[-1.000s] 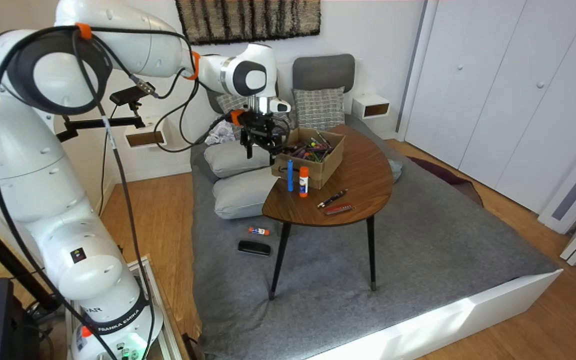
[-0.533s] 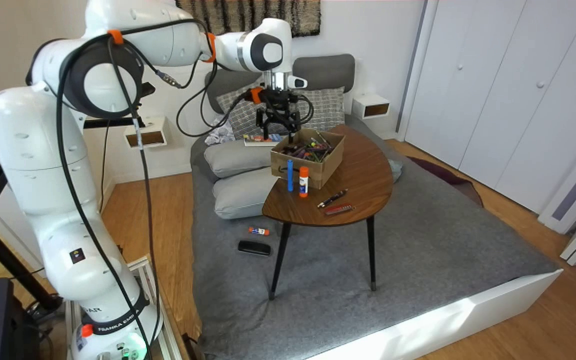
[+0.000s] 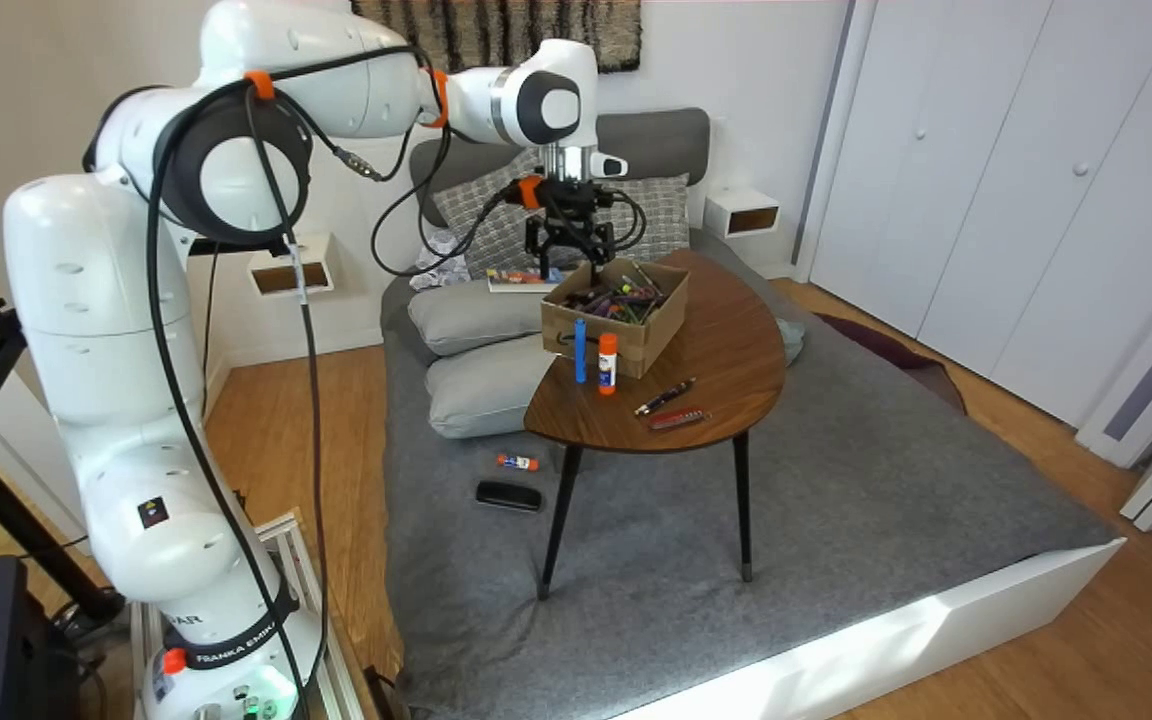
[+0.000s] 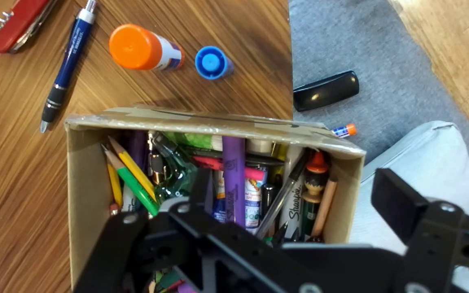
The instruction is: Remove a purple marker from the cardboard box and place it vertically of the table
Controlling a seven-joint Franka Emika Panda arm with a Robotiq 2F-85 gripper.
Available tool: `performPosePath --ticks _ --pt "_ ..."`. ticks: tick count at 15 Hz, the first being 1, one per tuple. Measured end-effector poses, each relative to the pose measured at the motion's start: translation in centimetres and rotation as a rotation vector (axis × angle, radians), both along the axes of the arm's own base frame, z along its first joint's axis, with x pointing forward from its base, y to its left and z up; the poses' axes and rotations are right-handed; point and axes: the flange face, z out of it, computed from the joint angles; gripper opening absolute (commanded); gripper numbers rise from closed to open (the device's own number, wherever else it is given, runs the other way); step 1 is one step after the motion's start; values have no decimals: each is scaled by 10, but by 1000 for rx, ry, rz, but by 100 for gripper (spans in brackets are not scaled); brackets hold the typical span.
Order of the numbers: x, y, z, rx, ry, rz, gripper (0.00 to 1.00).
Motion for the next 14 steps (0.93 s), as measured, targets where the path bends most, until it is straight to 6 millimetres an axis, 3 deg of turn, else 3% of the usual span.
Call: performPosePath --ticks 4,10,14 --pt "15 -6 -4 27 -72 70 100" --pt "31 -21 -33 61 -56 131 99" --pt "33 -15 -49 77 -27 146 67"
